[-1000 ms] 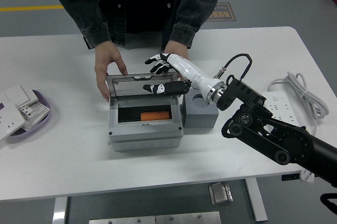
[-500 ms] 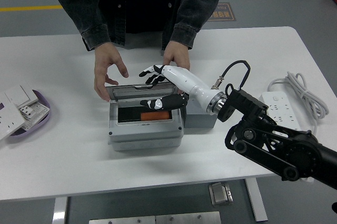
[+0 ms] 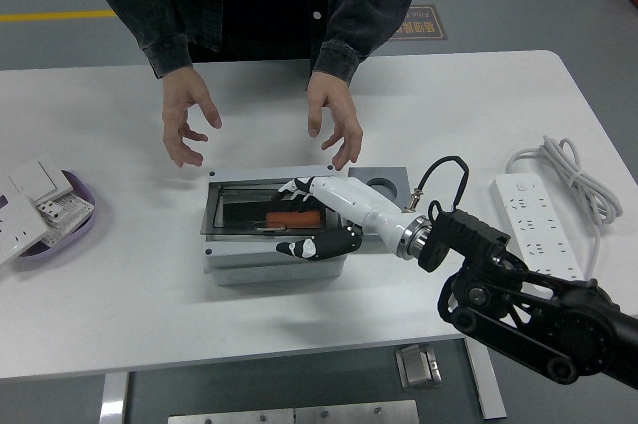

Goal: Pick up the cylinder from the cube,place it in the box,flap close box

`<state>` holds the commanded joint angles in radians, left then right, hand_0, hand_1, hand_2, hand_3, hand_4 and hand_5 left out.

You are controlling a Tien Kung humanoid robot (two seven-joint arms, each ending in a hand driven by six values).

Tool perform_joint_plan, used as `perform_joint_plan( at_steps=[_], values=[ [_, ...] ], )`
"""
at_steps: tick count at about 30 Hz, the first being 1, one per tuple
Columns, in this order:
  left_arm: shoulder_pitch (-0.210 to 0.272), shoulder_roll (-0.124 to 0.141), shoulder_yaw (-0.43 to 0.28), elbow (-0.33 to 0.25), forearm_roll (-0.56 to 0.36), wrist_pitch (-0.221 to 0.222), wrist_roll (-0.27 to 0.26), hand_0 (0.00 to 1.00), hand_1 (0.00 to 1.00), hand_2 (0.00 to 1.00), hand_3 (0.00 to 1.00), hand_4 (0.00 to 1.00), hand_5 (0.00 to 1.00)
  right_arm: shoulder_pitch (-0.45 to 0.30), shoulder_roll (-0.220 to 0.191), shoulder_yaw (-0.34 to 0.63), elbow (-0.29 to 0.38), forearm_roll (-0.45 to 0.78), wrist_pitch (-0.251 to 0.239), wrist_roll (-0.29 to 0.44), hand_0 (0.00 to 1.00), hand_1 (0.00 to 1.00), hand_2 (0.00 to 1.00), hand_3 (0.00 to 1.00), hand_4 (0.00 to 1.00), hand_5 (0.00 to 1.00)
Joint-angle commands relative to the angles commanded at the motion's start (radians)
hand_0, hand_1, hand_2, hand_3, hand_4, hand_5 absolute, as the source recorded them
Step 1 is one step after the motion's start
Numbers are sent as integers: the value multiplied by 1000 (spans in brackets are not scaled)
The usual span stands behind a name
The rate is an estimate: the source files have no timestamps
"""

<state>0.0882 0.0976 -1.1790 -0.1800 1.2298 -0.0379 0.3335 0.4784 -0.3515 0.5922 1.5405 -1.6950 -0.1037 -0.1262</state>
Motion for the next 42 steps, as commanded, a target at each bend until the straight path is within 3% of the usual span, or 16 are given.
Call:
perform_joint_plan(
  at_steps=[6, 12, 20, 24, 30, 35, 42],
  values=[
    [5, -2, -10, 0, 9, 2, 5, 611, 618, 581, 628, 688, 200, -82, 12, 136, 38, -20, -25, 19, 614, 602, 660, 730, 839, 444],
    [11, -5, -6, -1, 4, 4, 6, 611, 618, 581, 628, 688, 200, -181, 58, 317, 72, -15, -68, 73, 610, 600, 658, 717, 833, 441],
    [12, -7, -3, -2, 1, 6, 6, 611, 618, 581, 628, 688, 200, -288, 113, 525, 37, 49, -89, 134, 571, 574, 643, 696, 828, 449],
    [12, -10, -5, -5, 0, 8, 11, 611, 618, 581, 628, 688, 200, -327, 121, 616, 8, 109, -78, 170, 550, 560, 636, 673, 814, 461],
    [5, -8, -11, -6, 8, 8, 12, 611, 618, 581, 628, 688, 200, -351, 110, 671, -21, 174, -29, 211, 549, 561, 634, 669, 809, 468],
    [0, -5, -17, -8, 19, 5, 16, 611, 618, 581, 628, 688, 200, -355, 128, 674, -56, 292, 7, 303, 564, 571, 639, 671, 807, 461],
    [2, 5, -52, -13, 63, 1, 29, 611, 618, 581, 628, 688, 201, -359, 146, 701, -62, 454, 3, 424, 577, 585, 640, 672, 794, 437]
  ],
)
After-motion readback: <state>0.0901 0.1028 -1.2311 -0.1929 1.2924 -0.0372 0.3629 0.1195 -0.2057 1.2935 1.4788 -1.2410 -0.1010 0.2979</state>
